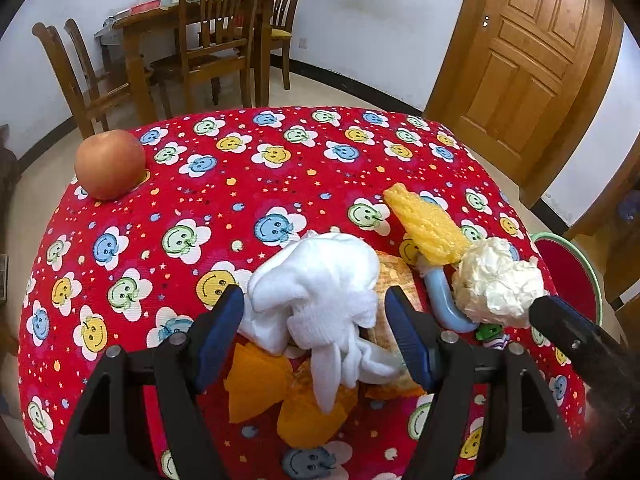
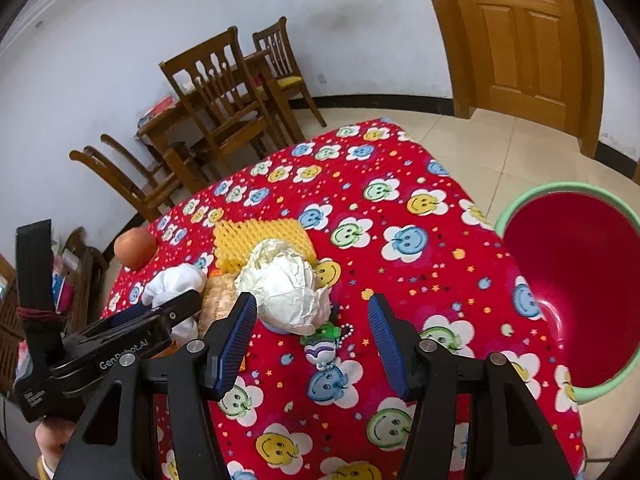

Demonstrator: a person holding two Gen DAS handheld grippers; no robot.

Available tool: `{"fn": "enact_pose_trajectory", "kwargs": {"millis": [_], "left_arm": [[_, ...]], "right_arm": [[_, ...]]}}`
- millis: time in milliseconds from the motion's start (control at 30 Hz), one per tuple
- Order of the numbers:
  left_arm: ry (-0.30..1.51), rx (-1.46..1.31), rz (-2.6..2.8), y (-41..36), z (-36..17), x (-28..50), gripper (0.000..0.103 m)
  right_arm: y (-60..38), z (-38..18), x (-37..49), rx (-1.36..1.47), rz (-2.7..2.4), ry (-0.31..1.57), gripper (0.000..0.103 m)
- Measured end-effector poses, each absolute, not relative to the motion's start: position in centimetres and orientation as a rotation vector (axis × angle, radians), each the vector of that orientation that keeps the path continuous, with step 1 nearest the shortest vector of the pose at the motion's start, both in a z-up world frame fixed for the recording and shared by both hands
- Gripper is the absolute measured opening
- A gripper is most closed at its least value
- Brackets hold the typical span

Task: Collect trash
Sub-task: 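Grasp the white cloth with the left gripper while the right approaches the crumpled paper ball, then grasp the crumpled white paper ball with the right gripper and lift it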

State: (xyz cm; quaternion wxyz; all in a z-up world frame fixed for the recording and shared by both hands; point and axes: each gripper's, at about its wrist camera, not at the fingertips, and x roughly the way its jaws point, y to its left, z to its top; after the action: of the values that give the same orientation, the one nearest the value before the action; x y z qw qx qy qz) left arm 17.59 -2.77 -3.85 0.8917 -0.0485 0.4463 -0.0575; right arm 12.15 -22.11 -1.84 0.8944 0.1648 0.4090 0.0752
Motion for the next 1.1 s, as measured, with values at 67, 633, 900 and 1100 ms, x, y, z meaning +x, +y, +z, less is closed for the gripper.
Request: {"fn": "enact_pose_trajectory", "kwargs": {"millis": [67, 633, 900, 1100], "left_arm": [[0.923, -0.101, -0.118, -2.6, -3.9, 17.6, 0.072], [0.895, -0.153, -0.167, -2.3, -2.7, 16.2, 0.039], [0.845, -0.156, -0.192, -2.7, -0.5, 14.3, 0.039], [0.826, -0.154, -0.202, -3.0, 0.4, 13.2, 0.039]], "right_arm": [[-22.0, -2.1, 12.3, 0.343, 0.158, 0.855, 0.059], [-21.5, -1.2, 11.2, 0.326, 0.208, 0.802, 0.010], [-22.0, 0.4, 9.3, 0.323, 0.202, 0.746, 0.004], [-22.3, 1.2, 8.5, 0.324, 0.199, 0.725, 0.008]]}}
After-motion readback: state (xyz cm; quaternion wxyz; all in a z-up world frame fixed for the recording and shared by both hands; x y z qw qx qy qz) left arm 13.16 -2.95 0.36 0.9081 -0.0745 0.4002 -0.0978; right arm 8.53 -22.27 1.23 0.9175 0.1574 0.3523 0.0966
